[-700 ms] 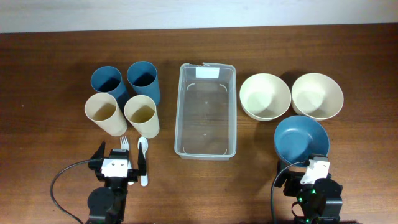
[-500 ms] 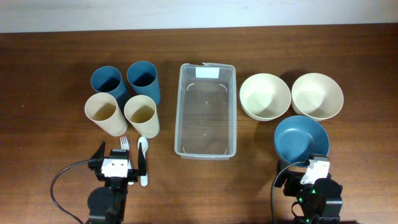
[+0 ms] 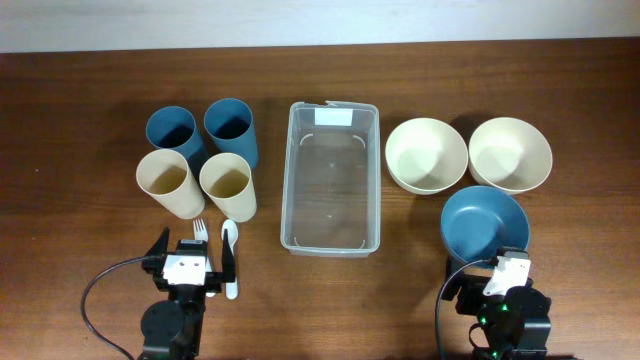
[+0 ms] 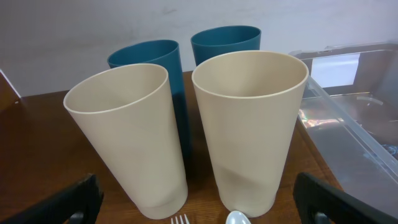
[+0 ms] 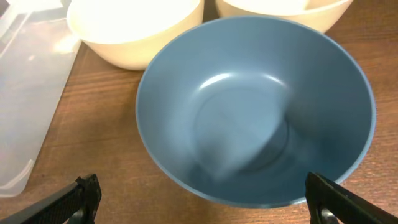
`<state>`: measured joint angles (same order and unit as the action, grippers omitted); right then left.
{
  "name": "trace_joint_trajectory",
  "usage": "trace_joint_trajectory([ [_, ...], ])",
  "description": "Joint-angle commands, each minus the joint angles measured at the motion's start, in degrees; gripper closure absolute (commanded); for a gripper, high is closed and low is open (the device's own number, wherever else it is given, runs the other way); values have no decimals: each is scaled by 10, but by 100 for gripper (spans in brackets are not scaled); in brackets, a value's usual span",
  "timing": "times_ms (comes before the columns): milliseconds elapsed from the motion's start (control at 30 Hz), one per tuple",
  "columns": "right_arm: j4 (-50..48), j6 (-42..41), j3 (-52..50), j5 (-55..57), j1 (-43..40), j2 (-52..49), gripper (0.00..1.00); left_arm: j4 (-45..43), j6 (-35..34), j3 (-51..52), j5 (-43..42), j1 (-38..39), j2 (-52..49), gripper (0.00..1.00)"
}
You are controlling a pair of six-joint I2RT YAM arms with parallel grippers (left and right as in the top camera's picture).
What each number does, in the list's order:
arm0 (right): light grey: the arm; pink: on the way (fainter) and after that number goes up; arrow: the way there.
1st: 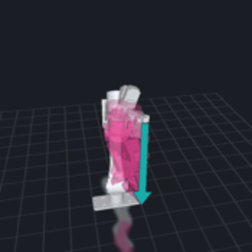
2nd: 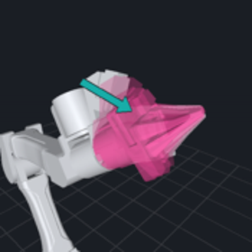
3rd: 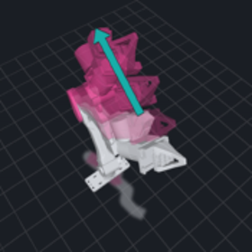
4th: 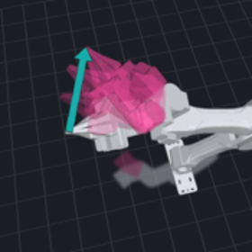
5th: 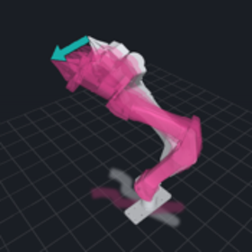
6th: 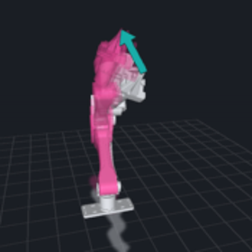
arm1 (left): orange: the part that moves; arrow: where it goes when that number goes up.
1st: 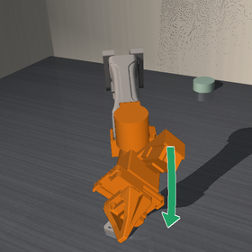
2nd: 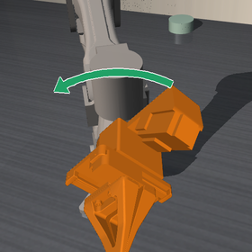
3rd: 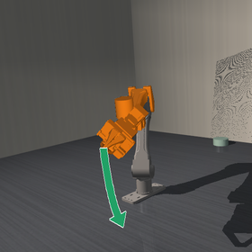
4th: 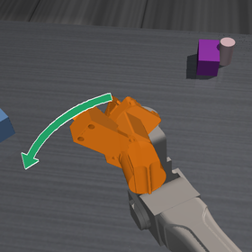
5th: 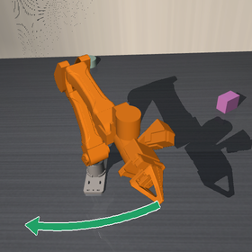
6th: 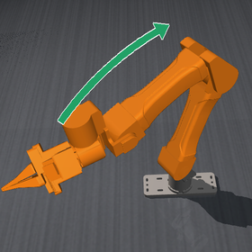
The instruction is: Pack container
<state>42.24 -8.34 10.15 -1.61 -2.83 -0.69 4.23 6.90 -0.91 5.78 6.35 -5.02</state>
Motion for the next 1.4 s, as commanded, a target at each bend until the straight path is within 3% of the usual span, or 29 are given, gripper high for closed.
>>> trace_joint_trajectory([
  [0, -10, 4, -4, -3, 6, 5, 1, -1, 9, 4, -4, -1, 6, 0],
  [400, -16, 4, -4, -4, 6, 5, 1, -1, 9, 4, -4, -1, 6, 0],
  [667, -102, 4, 3, -105, 6, 5, 1, -1, 9, 4, -4, -1, 6, 0],
  [800, -106, -1, 55, -106, 6, -25, 1, -1, 9, 4, -4, -1, 6, 0],
  [1033, -51, 7, 259, -58, 6, -225, 1, -1, 9, 4, -5, -1, 6, 0],
  [1267, 124, 26, 549, -7, 5, -508, 1, -1, 9, 4, -4, -1, 6, 0],
  [1367, 205, 21, 657, -64, 5, -608, 1, -1, 9, 4, -4, -1, 6, 0],
])
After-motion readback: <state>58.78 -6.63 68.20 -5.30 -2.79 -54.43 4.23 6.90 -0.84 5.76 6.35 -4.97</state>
